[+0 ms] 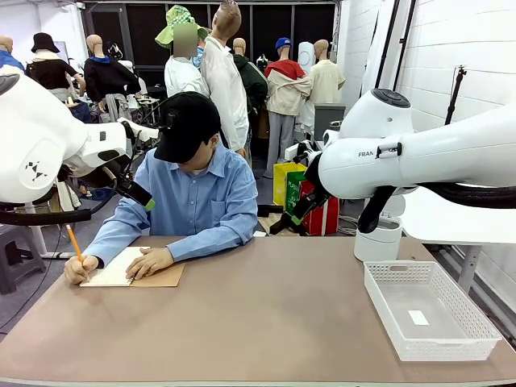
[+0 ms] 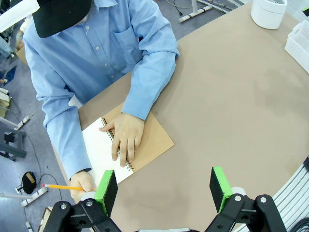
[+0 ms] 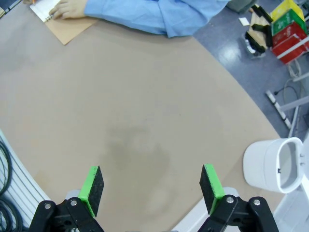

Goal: Sort the paper based on its condition.
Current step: If a person hands you a paper, place it in the Organizing basket , and if it's crumpled, put it in the Trash can.

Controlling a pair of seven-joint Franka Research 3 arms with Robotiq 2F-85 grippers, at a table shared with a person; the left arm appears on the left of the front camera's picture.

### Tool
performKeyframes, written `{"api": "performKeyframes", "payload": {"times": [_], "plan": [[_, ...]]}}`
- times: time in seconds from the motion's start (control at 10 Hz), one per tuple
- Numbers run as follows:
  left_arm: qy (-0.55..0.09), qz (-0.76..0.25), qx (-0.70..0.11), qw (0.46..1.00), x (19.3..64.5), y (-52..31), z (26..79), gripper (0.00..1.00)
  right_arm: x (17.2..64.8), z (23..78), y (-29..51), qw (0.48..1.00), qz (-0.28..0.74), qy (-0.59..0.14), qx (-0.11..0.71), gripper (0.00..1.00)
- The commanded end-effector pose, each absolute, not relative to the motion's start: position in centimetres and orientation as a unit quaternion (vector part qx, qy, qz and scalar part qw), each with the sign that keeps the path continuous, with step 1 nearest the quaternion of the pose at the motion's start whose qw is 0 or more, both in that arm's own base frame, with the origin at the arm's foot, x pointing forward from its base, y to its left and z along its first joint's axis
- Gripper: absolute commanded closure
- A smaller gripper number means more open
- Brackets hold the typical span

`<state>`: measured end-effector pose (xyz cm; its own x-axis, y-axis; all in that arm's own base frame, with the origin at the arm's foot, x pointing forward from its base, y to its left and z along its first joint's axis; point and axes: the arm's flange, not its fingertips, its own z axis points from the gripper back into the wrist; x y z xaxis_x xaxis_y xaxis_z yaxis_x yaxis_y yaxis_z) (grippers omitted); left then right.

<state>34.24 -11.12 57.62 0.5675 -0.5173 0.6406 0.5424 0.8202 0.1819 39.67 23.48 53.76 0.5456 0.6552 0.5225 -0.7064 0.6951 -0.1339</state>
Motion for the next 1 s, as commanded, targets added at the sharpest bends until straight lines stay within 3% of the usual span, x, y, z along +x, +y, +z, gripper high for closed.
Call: {"api": "performKeyframes", "payload": {"times": [0.0,0.9], "plan": [[-0.357,-0.299,-0.018,0.885,34.24,-11.04,57.68,0.0,39.69,53.76,23.49,0.878,0.387,-0.277,0.043,0.0],[-0.357,-0.299,-0.018,0.885,34.24,-11.04,57.68,0.0,39.69,53.76,23.49,0.878,0.387,-0.277,0.043,0.0]]}}
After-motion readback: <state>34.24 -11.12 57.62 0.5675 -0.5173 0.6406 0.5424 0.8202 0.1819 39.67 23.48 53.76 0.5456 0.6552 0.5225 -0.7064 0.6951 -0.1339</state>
